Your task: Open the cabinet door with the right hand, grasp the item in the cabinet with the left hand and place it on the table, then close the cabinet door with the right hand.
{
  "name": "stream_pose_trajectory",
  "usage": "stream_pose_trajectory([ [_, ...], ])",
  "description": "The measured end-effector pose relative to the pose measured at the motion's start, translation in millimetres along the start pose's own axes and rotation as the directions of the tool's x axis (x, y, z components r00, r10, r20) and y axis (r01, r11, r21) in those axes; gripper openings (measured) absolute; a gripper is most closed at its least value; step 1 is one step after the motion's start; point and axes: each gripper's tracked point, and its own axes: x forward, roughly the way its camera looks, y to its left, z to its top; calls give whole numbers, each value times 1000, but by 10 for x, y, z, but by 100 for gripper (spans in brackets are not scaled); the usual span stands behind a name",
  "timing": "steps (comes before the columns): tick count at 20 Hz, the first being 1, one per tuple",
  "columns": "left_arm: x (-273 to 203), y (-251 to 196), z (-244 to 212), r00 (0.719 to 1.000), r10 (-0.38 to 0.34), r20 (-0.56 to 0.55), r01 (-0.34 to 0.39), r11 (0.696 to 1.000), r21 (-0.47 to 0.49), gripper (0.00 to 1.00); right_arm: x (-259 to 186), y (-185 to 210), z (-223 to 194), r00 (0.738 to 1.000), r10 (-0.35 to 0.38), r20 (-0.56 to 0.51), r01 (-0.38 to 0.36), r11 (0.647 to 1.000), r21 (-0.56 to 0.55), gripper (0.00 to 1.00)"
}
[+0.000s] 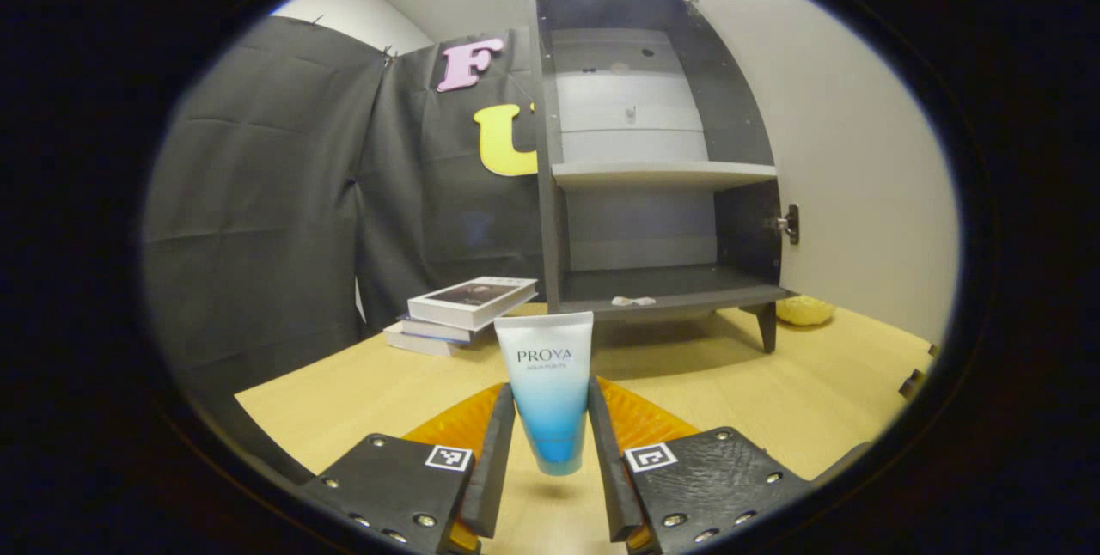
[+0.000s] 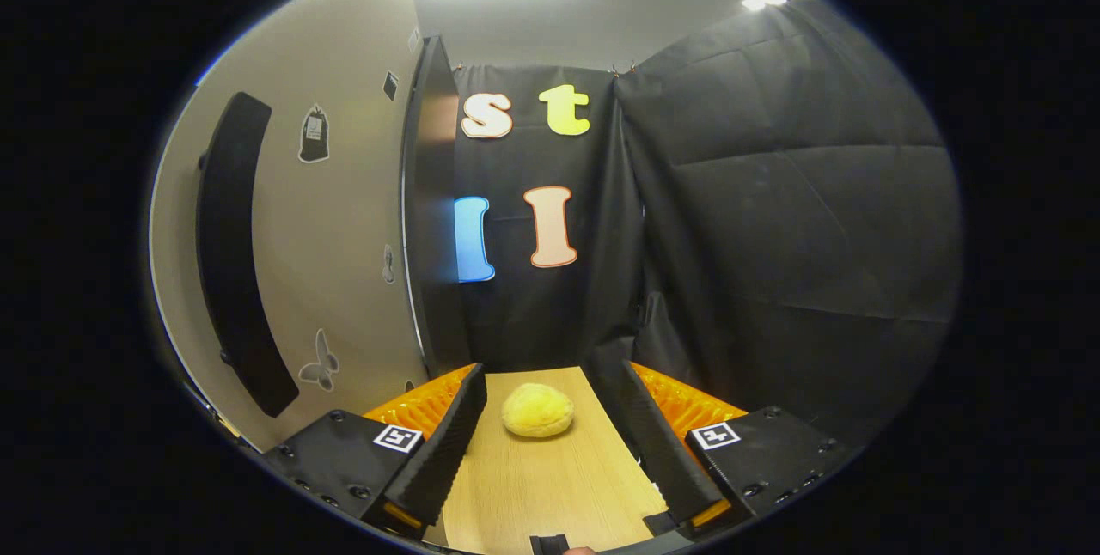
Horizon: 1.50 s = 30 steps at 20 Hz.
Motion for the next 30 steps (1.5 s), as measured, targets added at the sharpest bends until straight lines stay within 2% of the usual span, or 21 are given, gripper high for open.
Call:
stream_pose_trajectory([
  [6,-58,-96,-324,999,-7,-51,7,1000,2,50,-9,51,-23,1000,14,-7,-14,999,-30,98],
  [10,-110,-153,-402,998,-19,-53,20,1000,22,51,-5,51,-40,1000,17,-11,-17,1000,-22,98],
  [16,-218,-167,-564,996,-8,-87,9,1000,1,50,15,156,5,999,41,5,-41,999,-30,98],
  [19,-302,-188,-578,996,-11,-93,13,1000,22,53,21,188,-7,999,54,7,-54,998,-13,98],
  [20,-309,-210,-593,996,-17,-93,20,999,34,49,32,183,-15,999,54,3,-54,998,-9,98],
  [21,-312,-225,-590,995,-21,-96,25,999,43,55,32,165,-16,999,53,3,-53,999,-5,98],
  [23,-343,-235,-596,994,-23,-103,28,998,49,52,40,167,-15,998,55,3,-55,998,6,98],
  [26,-360,-219,-609,993,-18,-113,23,999,44,55,32,177,-8,998,62,3,-62,998,5,98],
  [27,-365,-211,-600,993,-15,-115,20,999,45,52,21,167,-3,998,63,4,-63,998,2,98],
  [29,-380,-204,-567,994,-8,-110,14,999,49,56,10,158,19,998,64,11,-64,998,0,98],
  [30,-382,-202,-558,994,-5,-108,11,999,50,65,9,155,19,998,65,12,-65,998,2,98],
])
